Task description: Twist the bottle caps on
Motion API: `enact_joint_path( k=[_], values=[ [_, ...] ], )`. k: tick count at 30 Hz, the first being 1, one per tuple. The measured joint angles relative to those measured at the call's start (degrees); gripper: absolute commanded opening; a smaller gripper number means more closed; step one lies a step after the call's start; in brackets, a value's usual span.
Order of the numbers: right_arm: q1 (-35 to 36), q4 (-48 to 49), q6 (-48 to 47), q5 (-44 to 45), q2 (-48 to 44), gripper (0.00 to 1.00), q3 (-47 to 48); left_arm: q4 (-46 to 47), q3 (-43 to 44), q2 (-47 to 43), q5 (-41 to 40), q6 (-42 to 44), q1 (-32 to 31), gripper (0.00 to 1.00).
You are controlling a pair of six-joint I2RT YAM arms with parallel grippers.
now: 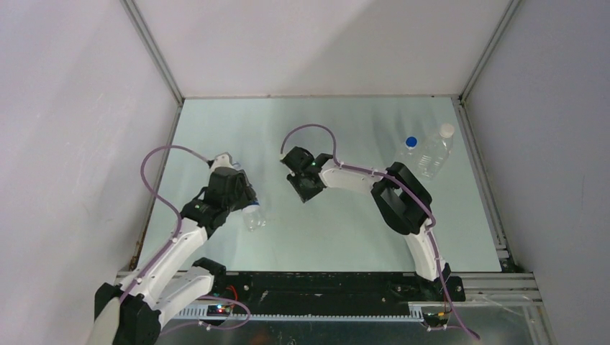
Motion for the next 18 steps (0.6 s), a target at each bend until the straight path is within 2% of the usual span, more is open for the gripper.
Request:
enact_joint_path(
  k=[5,13,18],
  values=[
    [-1.1,-0.2,0.0,0.1,-1.6,0.17,-2.1,0.3,0.0,-0.1,-0.5,1.7,-3.3,0.56],
    [-9.1,-2.3,1.6,0.2,-15.5,0.17,-21.0,3.1,4.1,8.0,-1.6,8.4,-16.4,0.57],
    [-15.2,-2.6,2.9,0.4,-23.2,0.19,-30.6,6.2,8.5,16.7,-1.2,14.2,-23.1,0.58]
  ],
)
